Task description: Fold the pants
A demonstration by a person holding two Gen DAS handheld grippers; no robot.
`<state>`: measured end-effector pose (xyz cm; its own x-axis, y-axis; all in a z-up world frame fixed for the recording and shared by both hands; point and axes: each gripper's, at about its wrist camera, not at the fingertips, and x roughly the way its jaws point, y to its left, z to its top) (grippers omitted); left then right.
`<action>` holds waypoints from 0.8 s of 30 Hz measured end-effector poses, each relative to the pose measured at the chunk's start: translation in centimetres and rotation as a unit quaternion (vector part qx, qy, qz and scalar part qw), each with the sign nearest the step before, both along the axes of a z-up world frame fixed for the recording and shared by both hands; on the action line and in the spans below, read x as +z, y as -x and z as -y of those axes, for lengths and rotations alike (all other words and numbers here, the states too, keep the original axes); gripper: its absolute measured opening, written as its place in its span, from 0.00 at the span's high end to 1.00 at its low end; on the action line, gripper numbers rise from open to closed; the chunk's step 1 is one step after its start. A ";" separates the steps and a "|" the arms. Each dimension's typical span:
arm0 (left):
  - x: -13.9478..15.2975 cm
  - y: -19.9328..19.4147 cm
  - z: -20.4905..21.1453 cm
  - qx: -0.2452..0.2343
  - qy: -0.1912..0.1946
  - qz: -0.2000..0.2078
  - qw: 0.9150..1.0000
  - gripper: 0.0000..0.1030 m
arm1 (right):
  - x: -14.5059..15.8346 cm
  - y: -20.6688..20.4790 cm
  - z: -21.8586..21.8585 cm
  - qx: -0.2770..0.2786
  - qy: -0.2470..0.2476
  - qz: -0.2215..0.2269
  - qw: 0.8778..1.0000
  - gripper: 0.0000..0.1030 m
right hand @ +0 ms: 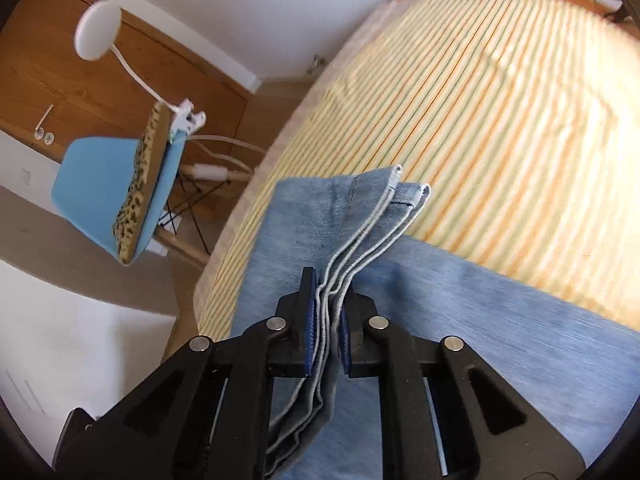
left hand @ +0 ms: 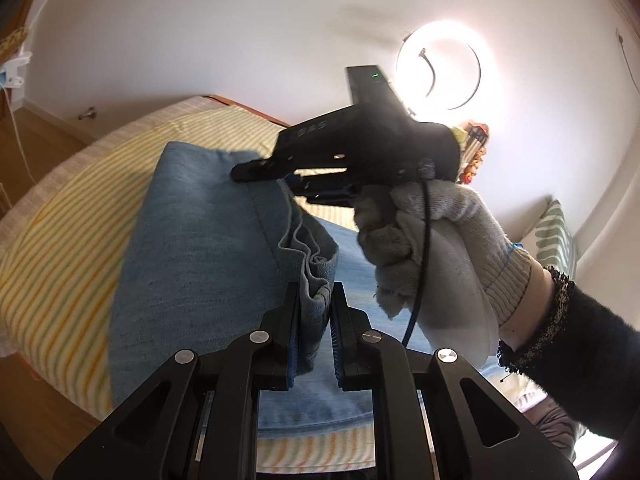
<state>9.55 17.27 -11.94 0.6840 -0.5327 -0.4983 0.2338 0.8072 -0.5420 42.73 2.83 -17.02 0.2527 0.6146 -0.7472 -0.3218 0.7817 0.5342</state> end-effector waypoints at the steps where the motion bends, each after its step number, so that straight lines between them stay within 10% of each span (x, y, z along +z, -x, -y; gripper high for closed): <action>1: 0.2 0.1 0.5 -0.006 0.000 0.001 1.000 0.89 | 0.7 0.3 0.8 -0.007 -0.002 0.009 1.000 0.90; 24: 2.6 0.0 15.8 -0.166 -0.023 -0.002 0.986 0.89 | 6.5 7.6 17.9 -0.125 0.051 0.088 0.987 0.91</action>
<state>9.60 1.44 -9.33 0.4745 -0.7036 -0.5289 0.4872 0.7104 -0.5079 35.12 -15.09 -10.55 0.5190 0.4403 -0.7326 -0.1925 0.8953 0.4017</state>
